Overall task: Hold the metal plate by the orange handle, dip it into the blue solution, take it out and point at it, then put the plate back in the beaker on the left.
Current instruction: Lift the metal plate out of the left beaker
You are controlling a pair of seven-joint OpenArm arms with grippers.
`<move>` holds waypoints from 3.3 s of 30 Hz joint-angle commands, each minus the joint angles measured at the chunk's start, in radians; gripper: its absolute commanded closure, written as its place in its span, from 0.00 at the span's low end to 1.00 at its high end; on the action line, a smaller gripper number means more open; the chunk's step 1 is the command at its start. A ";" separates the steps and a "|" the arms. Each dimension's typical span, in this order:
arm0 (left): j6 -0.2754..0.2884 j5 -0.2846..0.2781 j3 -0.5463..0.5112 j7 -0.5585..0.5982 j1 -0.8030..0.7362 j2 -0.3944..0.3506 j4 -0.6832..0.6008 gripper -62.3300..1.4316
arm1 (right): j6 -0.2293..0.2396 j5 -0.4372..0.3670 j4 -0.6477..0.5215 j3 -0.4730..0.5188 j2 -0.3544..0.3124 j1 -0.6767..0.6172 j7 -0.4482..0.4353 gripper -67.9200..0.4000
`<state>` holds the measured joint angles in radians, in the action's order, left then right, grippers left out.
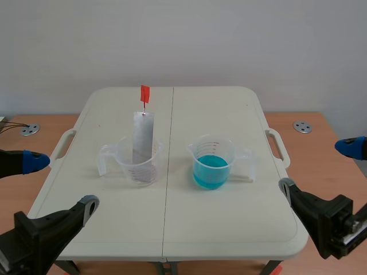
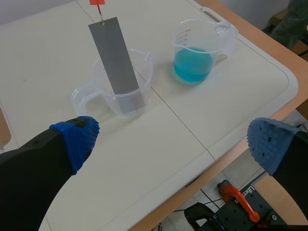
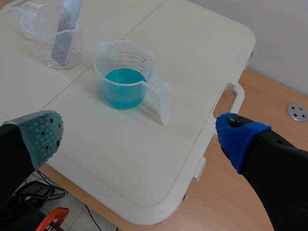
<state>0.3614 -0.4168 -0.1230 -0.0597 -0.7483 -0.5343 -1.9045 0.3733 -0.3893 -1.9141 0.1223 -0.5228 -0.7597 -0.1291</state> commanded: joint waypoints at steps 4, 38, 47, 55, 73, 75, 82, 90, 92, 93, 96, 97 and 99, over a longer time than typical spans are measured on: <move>0.000 -0.006 -0.001 0.010 -0.002 0.008 -0.006 0.00 | -0.004 -0.007 -0.014 0.001 0.002 0.010 -0.012 0.02; 0.000 -0.006 -0.001 0.010 -0.002 0.008 -0.006 0.00 | -0.003 -0.007 -0.014 0.001 0.002 0.012 -0.047 0.02; 0.000 -0.006 -0.001 -0.002 -0.002 0.007 -0.006 0.00 | -0.003 -0.007 -0.014 0.001 0.002 0.012 -0.047 0.02; 0.000 -0.011 -0.001 -0.010 -0.005 0.007 -0.006 0.95 | -0.004 -0.008 -0.014 0.001 0.002 0.018 -0.046 0.02; -0.176 0.126 -0.038 -0.013 -0.404 -0.001 0.024 0.95 | 0.020 -0.049 -0.014 0.001 0.002 0.090 -0.041 0.02; -0.176 0.126 -0.038 -0.012 -0.426 -0.001 0.058 0.95 | 0.020 -0.049 -0.014 0.001 0.002 0.105 -0.040 0.02; -0.175 0.122 -0.034 -0.004 -0.435 0.000 0.213 0.95 | 0.039 -0.068 -0.014 -0.033 0.002 0.176 0.001 0.02; -0.172 0.122 -0.034 0.041 -0.438 0.000 0.334 0.95 | 0.042 -0.089 -0.013 -0.132 0.003 0.296 0.087 0.02; -0.171 0.122 -0.034 0.054 -0.451 -0.001 0.348 0.95 | 0.042 -0.101 -0.013 -0.153 0.003 0.327 0.108 0.02; -0.171 0.122 -0.034 0.070 -0.462 0.000 0.351 0.95 | 0.042 -0.108 -0.013 -0.165 0.003 0.345 0.120 0.02; -0.166 0.122 -0.034 0.101 -0.500 0.000 0.353 0.95 | 0.042 -0.119 -0.004 -0.198 0.003 0.397 0.146 0.02; -0.164 0.122 -0.034 0.101 -0.508 0.000 0.353 0.95 | 0.042 -0.121 0.000 -0.208 0.003 0.413 0.154 0.02; -0.165 0.122 -0.034 0.101 -0.515 -0.001 0.355 0.95 | 0.042 -0.121 0.013 -0.229 0.003 0.446 0.171 0.02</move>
<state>0.1940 -0.2886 -0.1593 0.0341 -1.2552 -0.5346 -1.5330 0.4152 -0.4995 -1.9064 -0.1078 -0.5209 -0.3294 0.0490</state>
